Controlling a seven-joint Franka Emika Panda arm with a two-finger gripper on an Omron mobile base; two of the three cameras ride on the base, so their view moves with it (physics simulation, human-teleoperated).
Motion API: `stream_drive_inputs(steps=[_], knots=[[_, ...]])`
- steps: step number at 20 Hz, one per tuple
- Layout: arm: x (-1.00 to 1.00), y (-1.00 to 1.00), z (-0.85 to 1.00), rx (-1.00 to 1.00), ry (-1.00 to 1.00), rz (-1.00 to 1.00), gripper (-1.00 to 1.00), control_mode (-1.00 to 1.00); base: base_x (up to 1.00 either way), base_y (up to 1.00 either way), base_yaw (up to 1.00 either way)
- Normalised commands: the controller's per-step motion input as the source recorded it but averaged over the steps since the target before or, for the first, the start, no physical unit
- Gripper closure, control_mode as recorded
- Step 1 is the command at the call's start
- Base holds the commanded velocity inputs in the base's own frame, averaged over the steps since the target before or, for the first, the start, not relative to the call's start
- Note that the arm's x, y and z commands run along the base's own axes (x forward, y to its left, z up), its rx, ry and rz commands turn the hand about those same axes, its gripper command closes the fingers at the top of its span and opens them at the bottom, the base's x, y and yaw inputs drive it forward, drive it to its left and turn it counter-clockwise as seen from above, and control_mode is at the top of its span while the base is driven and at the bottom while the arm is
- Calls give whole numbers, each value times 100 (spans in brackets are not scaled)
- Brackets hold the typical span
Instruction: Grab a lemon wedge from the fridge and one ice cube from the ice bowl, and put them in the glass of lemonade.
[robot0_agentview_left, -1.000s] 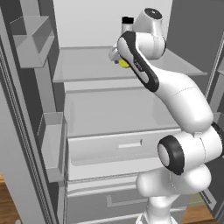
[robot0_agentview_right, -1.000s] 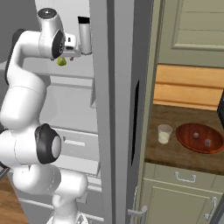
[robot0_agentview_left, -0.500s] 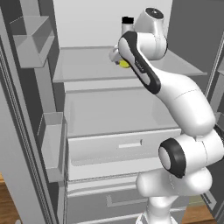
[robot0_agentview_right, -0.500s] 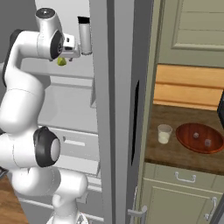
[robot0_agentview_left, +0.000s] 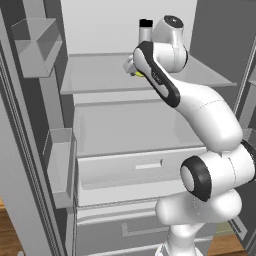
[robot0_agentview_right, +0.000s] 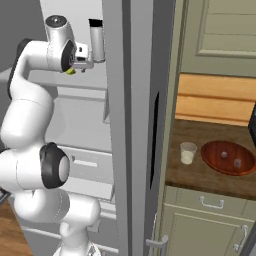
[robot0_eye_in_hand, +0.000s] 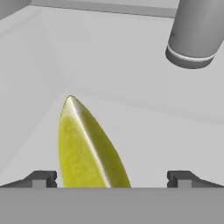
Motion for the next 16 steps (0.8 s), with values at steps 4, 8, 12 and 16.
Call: stream_drive_inputs(steps=[4,8,12,16], knots=[[1,0,-9,0,1,0,-100,-100,0,0,0],[0,0,-7,0,4,0,-100,-100,0,0,0],[0,3,0,0,3,0,-100,-100,0,0,0],[0,6,0,0,4,0,100,-100,0,0,0]])
